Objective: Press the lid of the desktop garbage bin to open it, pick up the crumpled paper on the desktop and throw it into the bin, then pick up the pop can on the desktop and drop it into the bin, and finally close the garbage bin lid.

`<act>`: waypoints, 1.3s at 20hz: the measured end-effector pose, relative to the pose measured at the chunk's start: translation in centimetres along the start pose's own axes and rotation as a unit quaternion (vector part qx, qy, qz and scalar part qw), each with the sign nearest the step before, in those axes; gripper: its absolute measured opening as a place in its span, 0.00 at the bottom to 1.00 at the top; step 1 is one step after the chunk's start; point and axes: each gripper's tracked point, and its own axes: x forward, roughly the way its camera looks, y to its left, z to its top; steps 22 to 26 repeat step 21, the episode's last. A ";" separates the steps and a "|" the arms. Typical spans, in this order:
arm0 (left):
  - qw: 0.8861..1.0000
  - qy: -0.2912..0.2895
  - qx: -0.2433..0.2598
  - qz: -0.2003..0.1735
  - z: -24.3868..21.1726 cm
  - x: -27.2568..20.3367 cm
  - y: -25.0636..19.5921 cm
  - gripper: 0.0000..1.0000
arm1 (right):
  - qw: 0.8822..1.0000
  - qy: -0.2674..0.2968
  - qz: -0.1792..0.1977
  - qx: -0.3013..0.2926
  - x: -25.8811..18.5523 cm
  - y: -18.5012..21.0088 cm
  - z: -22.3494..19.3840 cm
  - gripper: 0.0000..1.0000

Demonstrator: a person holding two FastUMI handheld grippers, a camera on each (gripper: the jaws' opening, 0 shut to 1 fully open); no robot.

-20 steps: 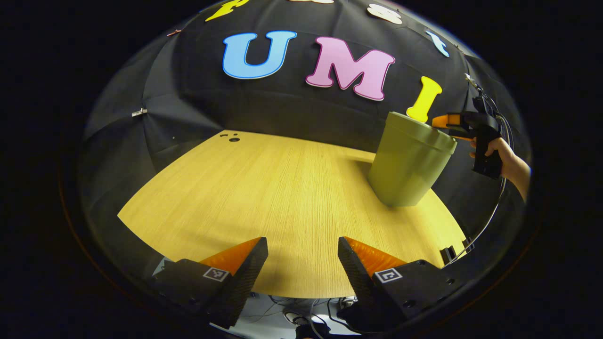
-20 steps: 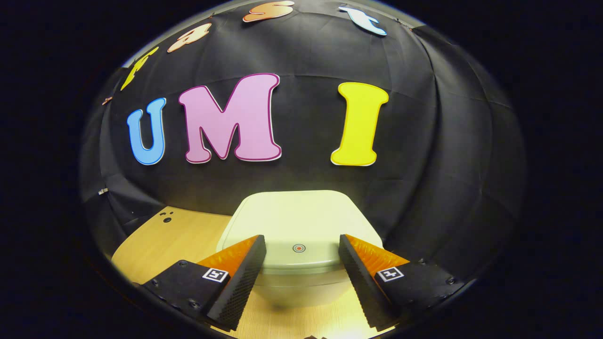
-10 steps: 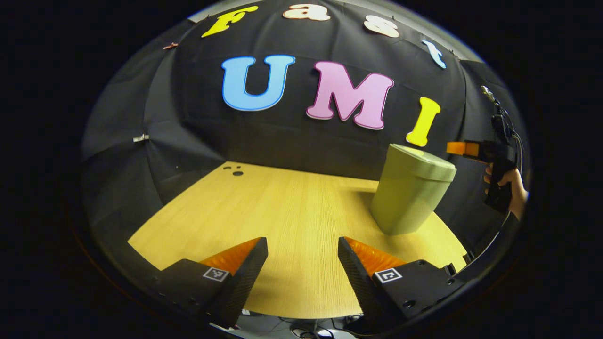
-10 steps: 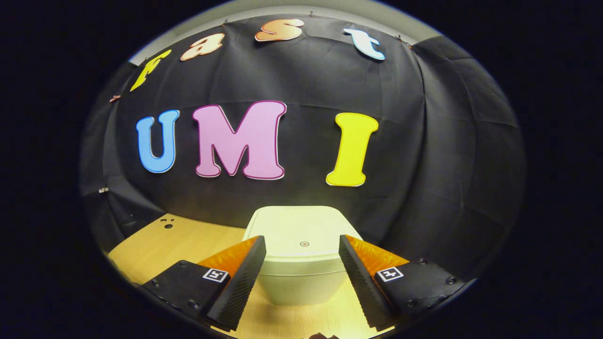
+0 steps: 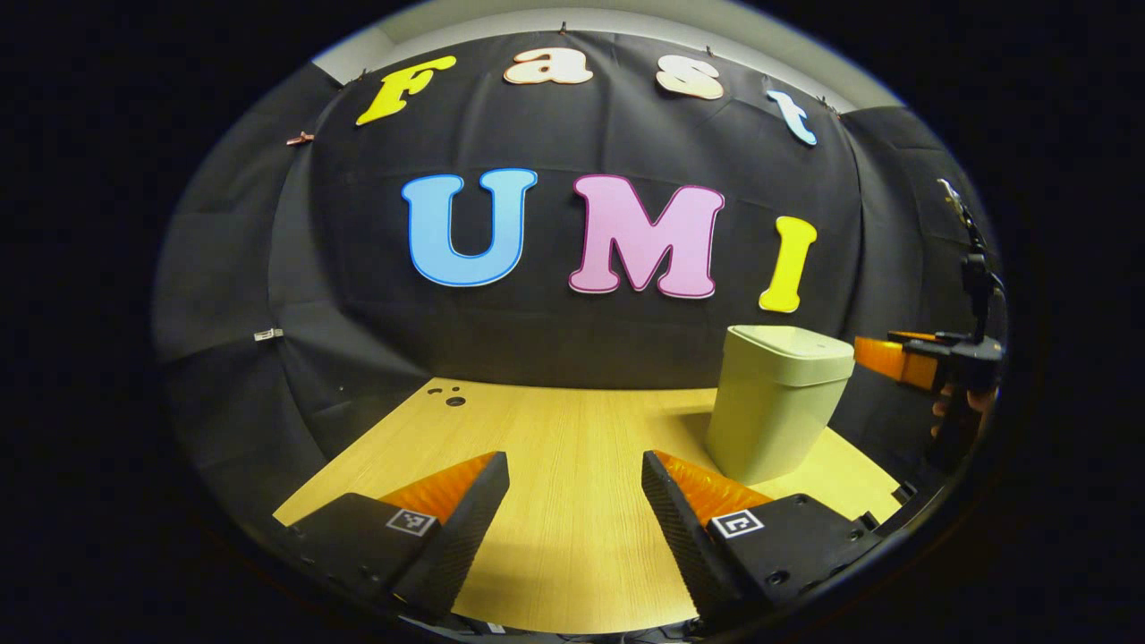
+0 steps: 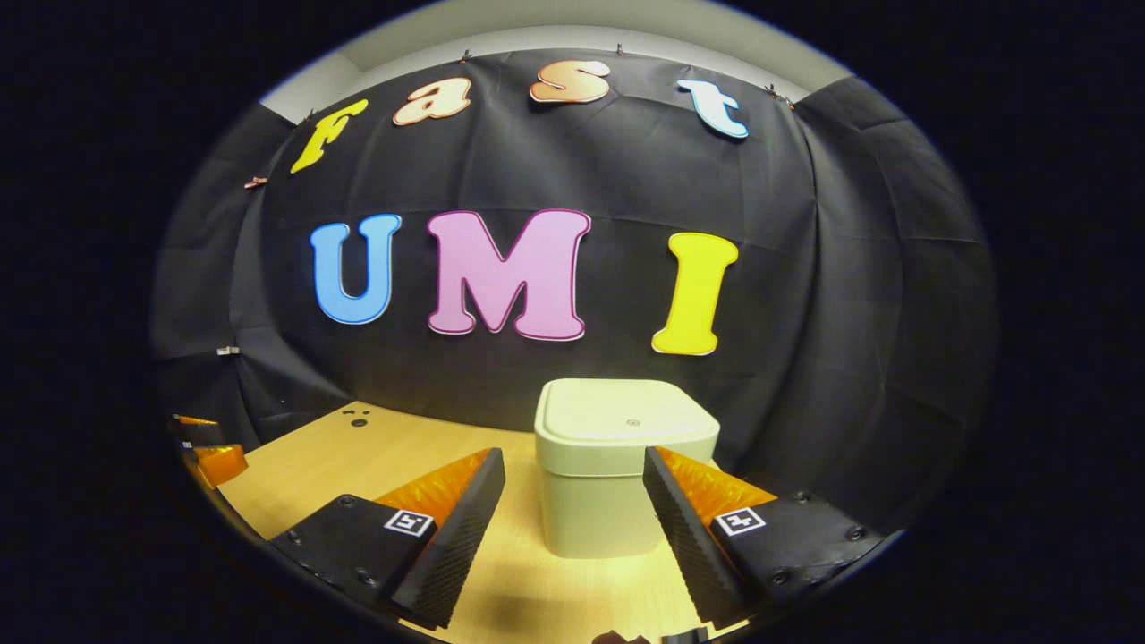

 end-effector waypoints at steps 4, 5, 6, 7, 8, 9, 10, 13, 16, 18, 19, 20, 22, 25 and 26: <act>1.000 -0.006 -0.012 0.001 -0.2 -0.5 -0.4 0.96 | 0.999 0.027 0.029 -0.008 -1.3 2.4 -2.7 0.98; 1.000 -0.008 -0.012 0.002 -0.2 -0.7 -0.4 0.96 | 0.999 0.031 0.031 -0.011 -1.5 2.7 -3.0 0.98; 1.000 -0.010 -0.009 0.006 -0.3 -0.8 -0.2 0.96 | 0.999 0.034 0.037 -0.009 -1.7 3.1 -3.3 0.98; 1.000 -0.016 -0.003 0.013 -0.1 -0.9 0.1 0.96 | 0.998 0.037 0.042 -0.007 -1.7 3.6 -3.5 0.98; 1.000 -0.018 0.001 0.014 0.0 -0.8 0.2 0.96 | 0.998 0.040 0.046 -0.007 -1.7 3.9 -3.7 0.98; 1.000 -0.016 0.002 0.009 -0.2 -0.8 -0.1 0.96 | 0.998 0.044 0.049 -0.008 -1.6 4.2 -4.0 0.98; 1.000 -0.013 0.001 0.006 -0.4 -0.9 -0.1 0.96 | 0.997 0.047 0.052 -0.007 -1.6 4.5 -4.1 0.98; 1.000 -0.006 0.000 0.001 -0.8 -0.7 -0.1 0.96 | 0.996 0.056 0.064 -0.004 -1.3 5.5 -4.5 0.98; 1.000 -0.001 0.002 -0.002 -1.0 -0.5 -0.1 0.96 | 0.996 0.048 0.070 -0.002 -1.2 6.3 -4.0 0.98; 1.000 -0.002 0.000 0.000 -0.8 -0.4 0.1 0.96 | 0.996 0.045 0.078 -0.003 -1.0 6.9 -3.8 0.98; 1.000 -0.001 -0.001 0.001 -0.7 -0.3 0.1 0.96 | 0.996 0.046 0.081 -0.004 -0.9 7.2 -3.9 0.98; 1.000 -0.001 -0.004 0.002 -0.8 -0.2 0.2 0.96 | 0.995 0.048 0.084 -0.005 -0.8 7.3 -4.0 0.98; 1.000 0.000 -0.007 0.001 -0.8 -0.1 0.2 0.96 | 0.995 0.050 0.086 -0.005 -0.7 7.5 -4.0 0.98; 1.000 0.000 -0.007 0.001 -0.8 -0.1 0.2 0.96 | 0.995 0.050 0.086 -0.005 -0.7 7.5 -4.0 0.98; 1.000 0.000 -0.007 0.001 -0.8 -0.1 0.2 0.96 | 0.995 0.050 0.086 -0.005 -0.7 7.5 -4.0 0.98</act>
